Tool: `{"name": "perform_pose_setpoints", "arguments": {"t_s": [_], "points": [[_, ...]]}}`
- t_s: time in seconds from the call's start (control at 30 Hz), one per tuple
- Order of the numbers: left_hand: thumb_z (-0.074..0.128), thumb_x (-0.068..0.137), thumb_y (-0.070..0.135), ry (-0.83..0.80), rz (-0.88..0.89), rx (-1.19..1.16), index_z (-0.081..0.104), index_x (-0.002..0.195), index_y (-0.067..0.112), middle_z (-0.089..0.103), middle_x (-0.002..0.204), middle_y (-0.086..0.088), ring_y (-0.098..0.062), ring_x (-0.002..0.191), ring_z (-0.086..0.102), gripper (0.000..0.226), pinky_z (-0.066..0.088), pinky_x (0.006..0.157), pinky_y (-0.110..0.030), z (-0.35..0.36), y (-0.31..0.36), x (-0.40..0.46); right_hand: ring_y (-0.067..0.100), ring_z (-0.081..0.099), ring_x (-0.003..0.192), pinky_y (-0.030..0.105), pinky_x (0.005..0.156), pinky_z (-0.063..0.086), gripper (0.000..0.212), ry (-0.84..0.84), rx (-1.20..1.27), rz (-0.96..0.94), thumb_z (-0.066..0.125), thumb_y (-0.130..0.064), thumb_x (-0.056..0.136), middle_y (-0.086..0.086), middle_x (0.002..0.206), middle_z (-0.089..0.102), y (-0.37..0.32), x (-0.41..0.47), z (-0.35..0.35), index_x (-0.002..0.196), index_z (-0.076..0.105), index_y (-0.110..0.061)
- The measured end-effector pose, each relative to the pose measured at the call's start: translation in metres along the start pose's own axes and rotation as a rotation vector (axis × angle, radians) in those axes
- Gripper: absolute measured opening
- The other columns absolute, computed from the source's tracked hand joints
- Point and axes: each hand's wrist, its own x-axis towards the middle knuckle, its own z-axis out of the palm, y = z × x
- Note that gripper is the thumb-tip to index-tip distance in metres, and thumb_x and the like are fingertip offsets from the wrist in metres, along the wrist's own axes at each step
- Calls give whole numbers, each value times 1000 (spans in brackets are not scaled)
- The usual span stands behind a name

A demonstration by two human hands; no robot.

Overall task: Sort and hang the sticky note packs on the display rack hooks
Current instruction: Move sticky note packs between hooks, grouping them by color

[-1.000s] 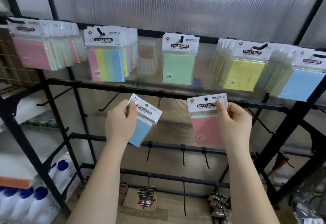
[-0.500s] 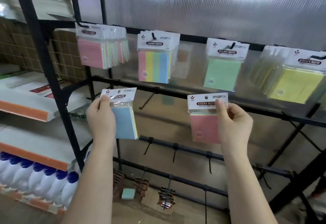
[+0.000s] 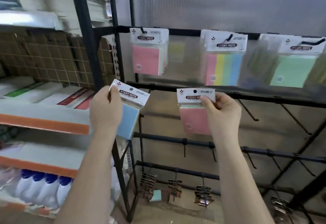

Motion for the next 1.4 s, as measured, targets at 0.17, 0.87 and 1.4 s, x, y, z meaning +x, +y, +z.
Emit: {"name": "perform_pose_setpoints", "arguments": {"t_s": [0.17, 0.87, 1.4], "points": [[37, 101, 31, -5, 67, 16, 47, 74, 8, 47, 66, 6, -5, 62, 44, 37, 31, 54, -20, -18, -18, 16, -4, 64, 68, 13, 61, 49, 11, -2, -8, -28, 67, -20, 88, -15, 75, 70, -16, -9, 42, 82, 66, -29], [33, 90, 46, 64, 219, -97, 35, 63, 28, 51, 70, 11, -4, 60, 53, 32, 38, 48, -2, -9, -51, 79, 9, 70, 73, 39, 73, 59, 5, 35, 152, -185, 69, -21, 86, -5, 75, 73, -82, 69, 159, 81, 67, -19], [34, 91, 46, 75, 225, -147, 48, 74, 15, 56, 77, 12, -1, 64, 57, 38, 41, 47, -5, -1, -59, 83, 12, 60, 61, 32, 63, 53, 13, 104, 111, -141, 64, -13, 81, 7, 68, 67, -72, 74, 165, 77, 65, -1]]}}
